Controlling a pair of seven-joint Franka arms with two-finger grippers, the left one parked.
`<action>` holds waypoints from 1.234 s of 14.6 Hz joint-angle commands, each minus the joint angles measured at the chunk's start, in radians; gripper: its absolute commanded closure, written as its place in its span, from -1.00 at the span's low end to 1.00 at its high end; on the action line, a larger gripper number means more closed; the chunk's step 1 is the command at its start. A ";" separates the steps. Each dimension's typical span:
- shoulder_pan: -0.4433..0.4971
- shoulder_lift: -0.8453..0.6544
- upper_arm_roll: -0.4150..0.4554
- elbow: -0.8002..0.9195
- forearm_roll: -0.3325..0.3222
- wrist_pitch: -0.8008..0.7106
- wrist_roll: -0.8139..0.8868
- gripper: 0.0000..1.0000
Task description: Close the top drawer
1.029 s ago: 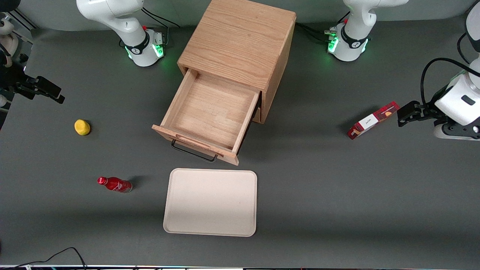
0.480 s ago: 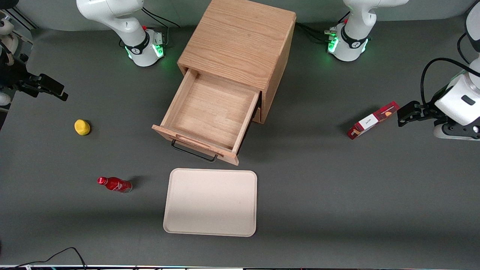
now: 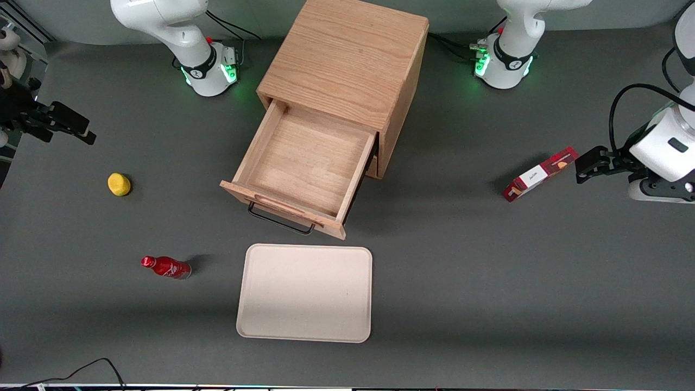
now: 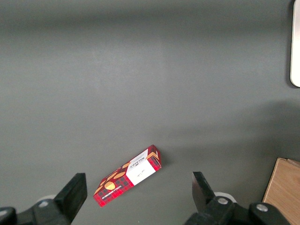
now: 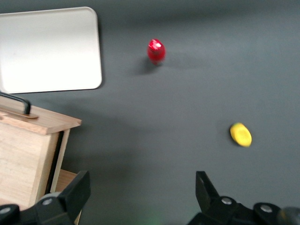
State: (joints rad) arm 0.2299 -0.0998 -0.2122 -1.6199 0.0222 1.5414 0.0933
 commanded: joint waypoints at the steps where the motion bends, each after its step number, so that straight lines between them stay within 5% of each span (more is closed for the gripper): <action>1: 0.016 0.278 0.086 0.382 0.027 -0.148 -0.083 -1.00; 4: 0.020 0.521 0.236 0.707 0.021 -0.205 -0.092 -1.00; 8: 0.035 0.587 0.390 0.715 0.019 -0.147 -0.137 -1.00; 12: 0.034 0.678 0.430 0.715 0.022 -0.119 -0.602 -1.00; 18: 0.031 0.727 0.439 0.710 0.025 -0.087 -0.725 -1.00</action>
State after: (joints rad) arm 0.2711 0.6172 0.2127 -0.9505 0.0369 1.4626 -0.6039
